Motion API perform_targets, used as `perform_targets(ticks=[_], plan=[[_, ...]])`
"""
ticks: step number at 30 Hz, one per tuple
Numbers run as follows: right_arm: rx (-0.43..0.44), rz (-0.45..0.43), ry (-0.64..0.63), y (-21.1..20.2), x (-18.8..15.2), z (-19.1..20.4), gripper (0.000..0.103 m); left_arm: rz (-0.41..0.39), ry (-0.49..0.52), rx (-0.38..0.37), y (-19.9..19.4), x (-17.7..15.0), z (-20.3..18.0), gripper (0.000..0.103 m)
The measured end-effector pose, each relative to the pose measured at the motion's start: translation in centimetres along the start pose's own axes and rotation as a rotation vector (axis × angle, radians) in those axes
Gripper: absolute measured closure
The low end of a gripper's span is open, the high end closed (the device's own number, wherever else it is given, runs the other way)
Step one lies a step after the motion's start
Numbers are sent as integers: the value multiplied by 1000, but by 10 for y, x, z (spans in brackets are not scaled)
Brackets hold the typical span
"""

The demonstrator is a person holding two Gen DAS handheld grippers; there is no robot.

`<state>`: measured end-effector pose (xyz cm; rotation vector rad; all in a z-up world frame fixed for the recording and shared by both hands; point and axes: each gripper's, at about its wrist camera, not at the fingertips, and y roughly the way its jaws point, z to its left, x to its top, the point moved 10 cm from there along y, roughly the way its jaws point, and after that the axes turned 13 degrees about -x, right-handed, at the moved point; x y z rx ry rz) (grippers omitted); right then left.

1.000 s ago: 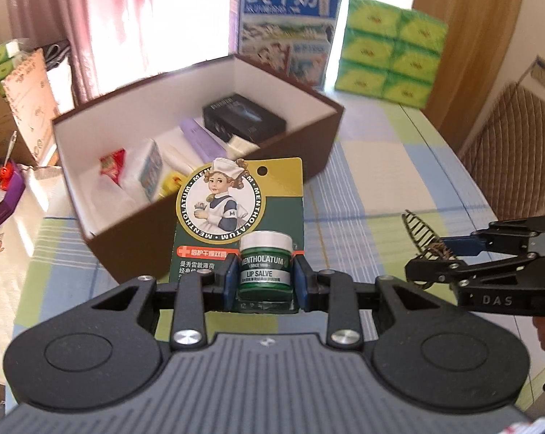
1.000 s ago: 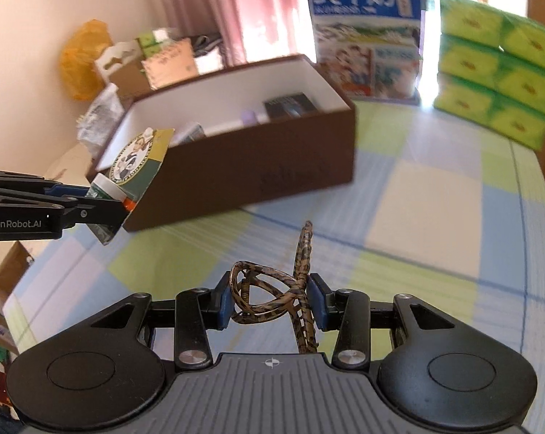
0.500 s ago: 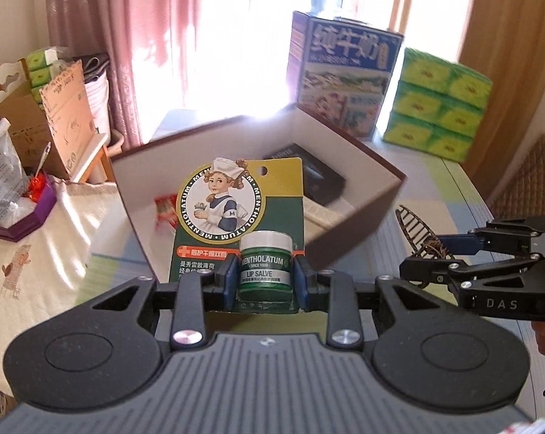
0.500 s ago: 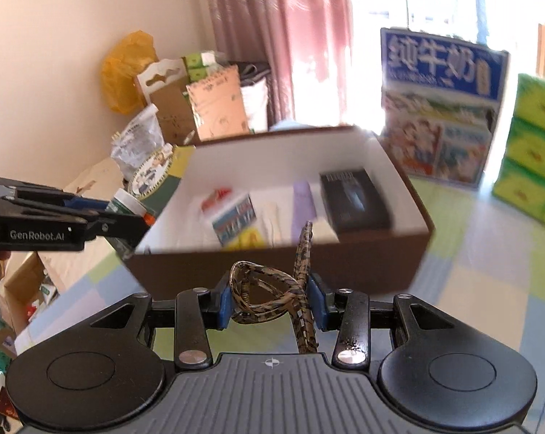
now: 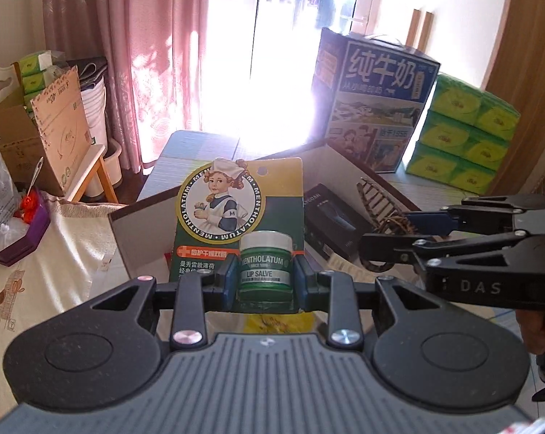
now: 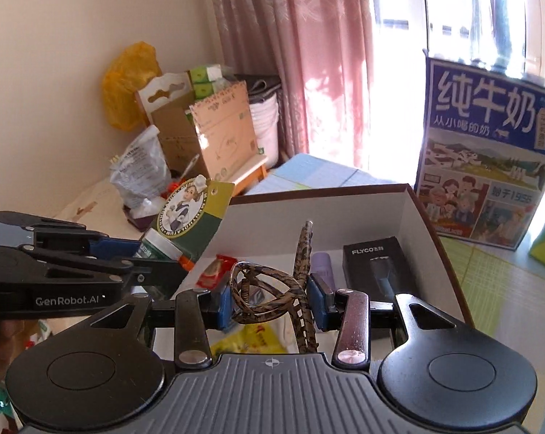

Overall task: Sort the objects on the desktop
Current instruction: 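Carry the lip salve card and hair clip with both grippers over the brown box, then open the left gripper dropping the lip salve card while the right releases the hair clip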

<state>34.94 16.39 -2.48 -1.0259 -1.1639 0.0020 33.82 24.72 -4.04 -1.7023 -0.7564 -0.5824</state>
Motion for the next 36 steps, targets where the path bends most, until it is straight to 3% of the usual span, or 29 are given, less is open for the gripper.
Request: perform_targets(ticks=[13, 24, 33, 36], plan=[[-45, 175, 5, 93, -13, -8, 64, 167, -88, 7, 76, -15, 64, 76], [-58, 210, 2, 113, -16, -7, 64, 236, -92, 4, 103, -25, 83, 76], [-68, 233, 6, 123, -18, -8, 64, 244, -81, -34, 110, -21, 87, 74], [-73, 238, 5, 125, -19, -6, 64, 230, -45, -20, 112, -17, 88, 66]])
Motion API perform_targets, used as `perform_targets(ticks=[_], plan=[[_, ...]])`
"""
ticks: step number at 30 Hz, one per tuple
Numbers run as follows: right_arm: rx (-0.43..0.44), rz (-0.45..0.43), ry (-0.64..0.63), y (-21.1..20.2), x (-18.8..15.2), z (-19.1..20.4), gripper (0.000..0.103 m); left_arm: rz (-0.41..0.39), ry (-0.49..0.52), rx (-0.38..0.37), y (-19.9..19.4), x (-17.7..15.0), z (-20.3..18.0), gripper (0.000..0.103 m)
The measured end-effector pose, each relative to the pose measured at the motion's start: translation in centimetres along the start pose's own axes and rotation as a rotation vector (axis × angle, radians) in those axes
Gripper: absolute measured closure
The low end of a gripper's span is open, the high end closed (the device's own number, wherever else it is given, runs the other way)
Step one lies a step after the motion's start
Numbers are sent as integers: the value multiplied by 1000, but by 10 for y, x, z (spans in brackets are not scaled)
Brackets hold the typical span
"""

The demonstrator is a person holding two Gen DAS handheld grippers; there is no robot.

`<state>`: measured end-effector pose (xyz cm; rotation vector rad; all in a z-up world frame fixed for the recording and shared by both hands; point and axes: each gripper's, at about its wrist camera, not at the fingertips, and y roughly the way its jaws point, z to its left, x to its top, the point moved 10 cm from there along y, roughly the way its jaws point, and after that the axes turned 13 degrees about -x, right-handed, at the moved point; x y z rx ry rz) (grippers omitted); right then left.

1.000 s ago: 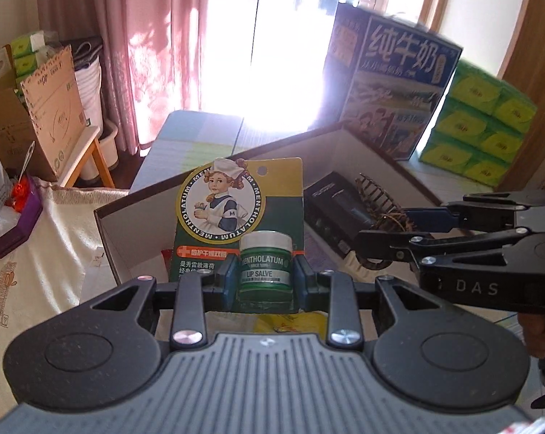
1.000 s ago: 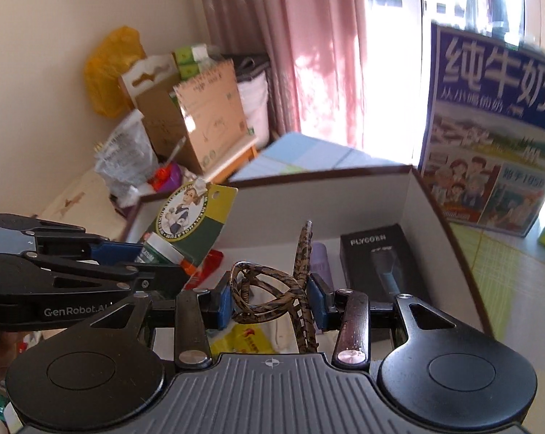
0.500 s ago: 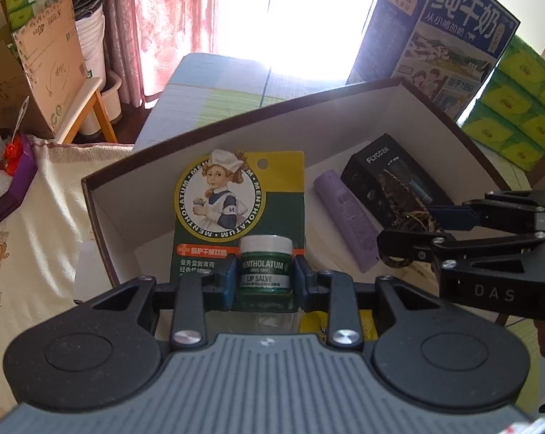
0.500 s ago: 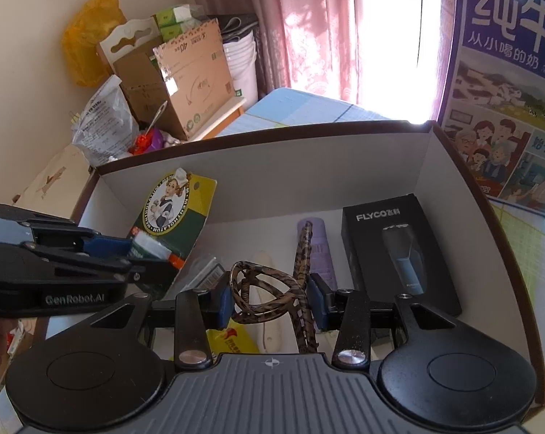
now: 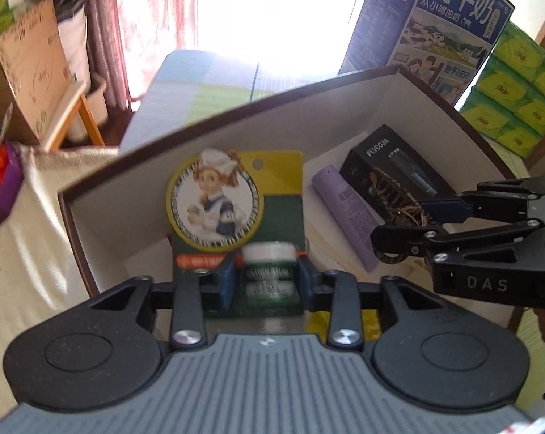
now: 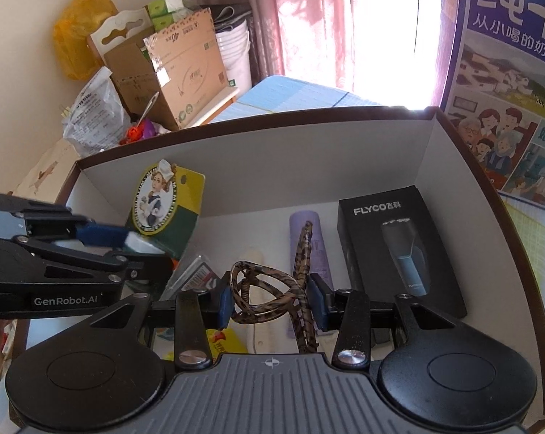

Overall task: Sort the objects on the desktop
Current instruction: 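Open the left gripper dropping the lip salve card while the right releases the hair clip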

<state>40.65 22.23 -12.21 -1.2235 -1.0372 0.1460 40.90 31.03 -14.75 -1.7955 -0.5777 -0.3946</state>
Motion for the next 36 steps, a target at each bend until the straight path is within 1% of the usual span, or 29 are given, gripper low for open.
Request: perform_targets(ticks=[2, 4, 5, 6, 8, 14, 17, 22, 24, 25, 27, 31, 33, 34, 35, 36], plan=[[1, 5, 1, 2, 0, -1, 64, 3, 18, 14, 0, 1, 0, 63], [-1, 10, 0, 4, -1, -1, 64, 6, 34, 21, 0, 2, 0, 63], [-1, 13, -1, 6, -1, -1, 64, 9, 43, 26, -1, 1, 0, 60], [1, 16, -1, 6, -1, -1, 64, 11, 48, 29, -1, 0, 0, 56], [2, 19, -4, 8, -2, -2, 64, 3, 52, 22, -3, 0, -2, 52], [11, 24, -23, 14, 0, 3, 64, -3, 51, 21, -6, 1, -3, 51], [12, 22, -32, 17, 0, 5, 64, -7, 50, 32, -6, 3, -2, 50], [6, -11, -36, 20, 6, 4, 64, -14, 45, 50, -6, 7, 1, 45], [17, -39, -34, 16, 10, 4, 63, -18, 40, 58, -6, 8, 1, 42], [8, -63, -35, 14, 13, 2, 61, -19, 36, 58, -6, 8, 1, 42], [-19, -96, -40, 9, 15, -2, 42, -22, 27, 56, -7, 8, 1, 40], [-8, -104, -7, -4, 9, -9, 30, -37, 20, 49, -14, 6, -5, 33], [-23, -112, 15, -13, 5, -16, 17, -52, 15, 43, -21, 4, -9, 25], [-28, -119, 28, -18, 3, -20, 15, -59, 13, 38, -24, 3, -12, 23], [-30, -127, 38, -24, 0, -25, 10, -69, 11, 34, -29, 1, -14, 19], [-26, -135, 45, -30, -2, -29, 5, -79, 11, 33, -33, -1, -17, 18]])
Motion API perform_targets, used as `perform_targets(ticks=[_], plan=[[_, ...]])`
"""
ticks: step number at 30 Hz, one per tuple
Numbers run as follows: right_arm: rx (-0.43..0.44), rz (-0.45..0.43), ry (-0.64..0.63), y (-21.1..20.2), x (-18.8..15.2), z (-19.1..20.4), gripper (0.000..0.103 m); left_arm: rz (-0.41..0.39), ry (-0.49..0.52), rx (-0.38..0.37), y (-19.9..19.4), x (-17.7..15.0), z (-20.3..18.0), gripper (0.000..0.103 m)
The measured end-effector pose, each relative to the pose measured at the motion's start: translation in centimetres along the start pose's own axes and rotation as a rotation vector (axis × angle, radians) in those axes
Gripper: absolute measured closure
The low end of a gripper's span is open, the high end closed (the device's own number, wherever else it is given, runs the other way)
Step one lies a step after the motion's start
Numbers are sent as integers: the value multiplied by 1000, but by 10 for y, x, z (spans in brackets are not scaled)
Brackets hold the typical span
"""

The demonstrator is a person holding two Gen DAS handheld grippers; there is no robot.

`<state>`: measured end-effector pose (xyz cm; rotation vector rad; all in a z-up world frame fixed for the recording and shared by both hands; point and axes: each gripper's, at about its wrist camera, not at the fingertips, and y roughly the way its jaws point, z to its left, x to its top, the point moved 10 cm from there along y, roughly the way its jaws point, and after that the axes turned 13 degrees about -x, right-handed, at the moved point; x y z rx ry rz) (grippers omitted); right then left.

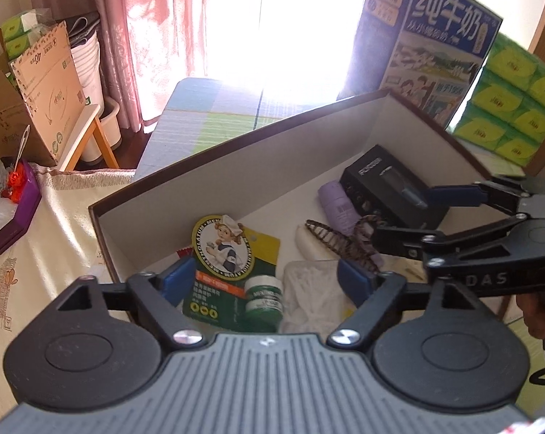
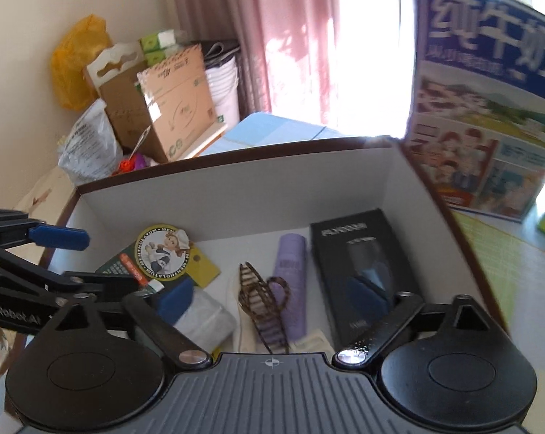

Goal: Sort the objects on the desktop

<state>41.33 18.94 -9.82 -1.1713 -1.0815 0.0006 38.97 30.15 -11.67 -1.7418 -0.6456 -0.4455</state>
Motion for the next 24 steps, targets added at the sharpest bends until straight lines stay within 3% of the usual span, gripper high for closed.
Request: perform_targets(ticks=[10, 13, 24], plan=[[-56, -87, -33, -56, -13, -27, 2, -84, -13, 54, -48, -14, -25, 12], [-65, -106, -49, -70, -20, -28, 2, -112, -7, 77, -63, -16, -36, 6], [-48, -162, -45, -130, -43, -30, 2, -205, 14, 146, -113, -32, -82, 1]])
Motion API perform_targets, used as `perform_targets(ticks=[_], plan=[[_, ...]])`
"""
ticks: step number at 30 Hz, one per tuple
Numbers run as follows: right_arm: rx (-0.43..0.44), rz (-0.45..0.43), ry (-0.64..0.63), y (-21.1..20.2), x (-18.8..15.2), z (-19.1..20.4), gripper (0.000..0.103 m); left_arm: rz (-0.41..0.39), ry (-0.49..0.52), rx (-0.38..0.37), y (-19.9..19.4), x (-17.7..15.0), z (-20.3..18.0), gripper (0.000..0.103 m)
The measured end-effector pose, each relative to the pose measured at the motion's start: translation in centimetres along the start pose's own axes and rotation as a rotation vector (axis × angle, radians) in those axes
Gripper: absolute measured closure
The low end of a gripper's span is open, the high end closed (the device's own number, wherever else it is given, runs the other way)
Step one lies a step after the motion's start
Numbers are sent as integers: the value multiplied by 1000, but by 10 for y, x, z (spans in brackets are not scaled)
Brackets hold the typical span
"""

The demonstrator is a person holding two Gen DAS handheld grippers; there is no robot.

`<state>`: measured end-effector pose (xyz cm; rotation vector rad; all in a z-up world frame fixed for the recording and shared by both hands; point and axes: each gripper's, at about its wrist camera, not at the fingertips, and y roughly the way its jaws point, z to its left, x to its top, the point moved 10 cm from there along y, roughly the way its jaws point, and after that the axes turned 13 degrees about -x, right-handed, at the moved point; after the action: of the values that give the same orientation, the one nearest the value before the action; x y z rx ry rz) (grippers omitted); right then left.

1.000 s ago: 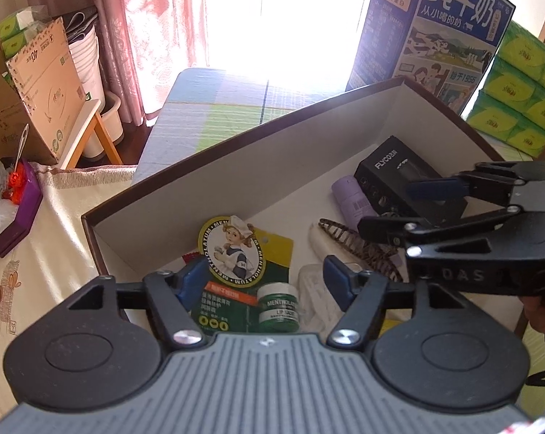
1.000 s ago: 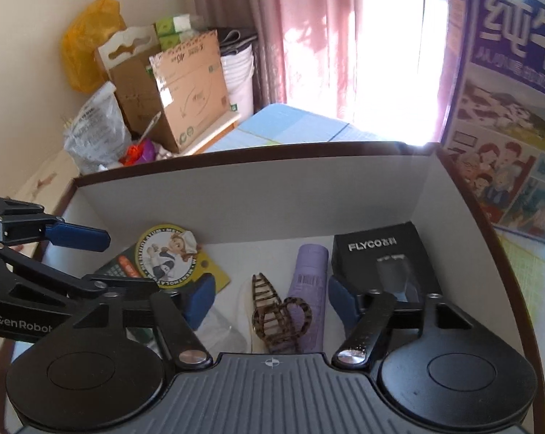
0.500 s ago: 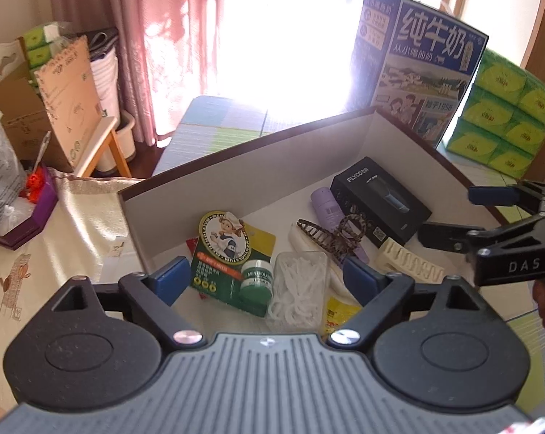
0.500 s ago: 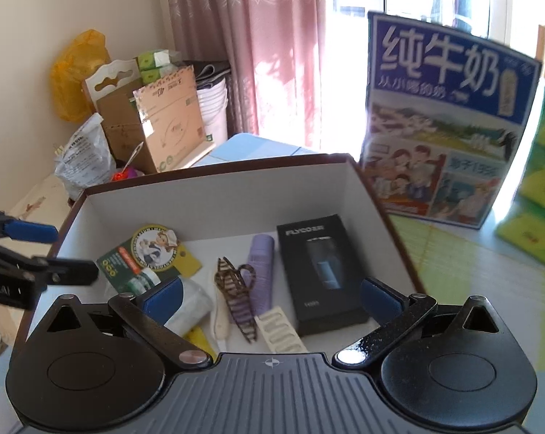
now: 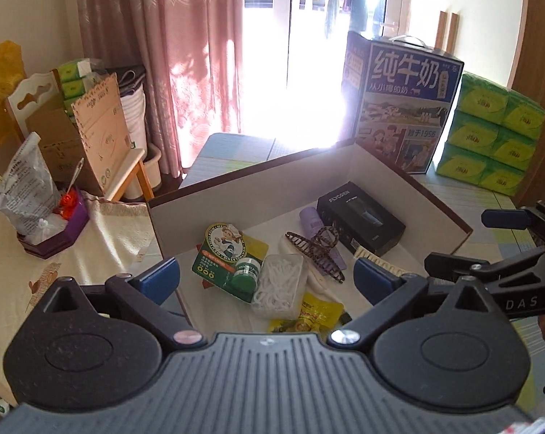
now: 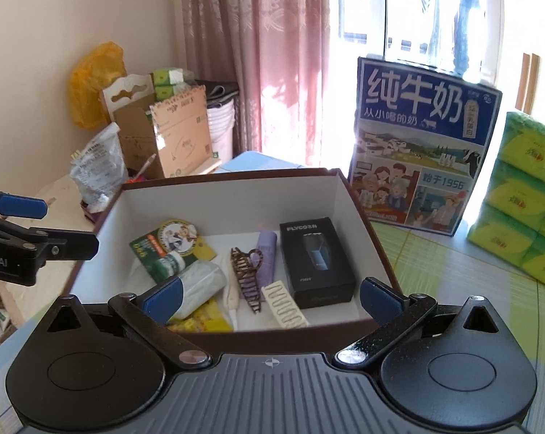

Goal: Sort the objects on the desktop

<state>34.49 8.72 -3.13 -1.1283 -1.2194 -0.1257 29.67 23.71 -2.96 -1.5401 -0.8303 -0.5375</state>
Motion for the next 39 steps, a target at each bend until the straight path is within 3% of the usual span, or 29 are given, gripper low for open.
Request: perform_targets(ticks=[14, 19, 39], plan=[[37, -45, 30, -79, -18, -9, 2, -92, 24, 60, -77, -20, -54, 1], [79, -42, 60, -104, -25, -14, 2, -84, -1, 71, -96, -33, -69, 1], [99, -67, 36, -166, -58, -33, 2, -99, -57, 158, -147, -72, -121, 1]])
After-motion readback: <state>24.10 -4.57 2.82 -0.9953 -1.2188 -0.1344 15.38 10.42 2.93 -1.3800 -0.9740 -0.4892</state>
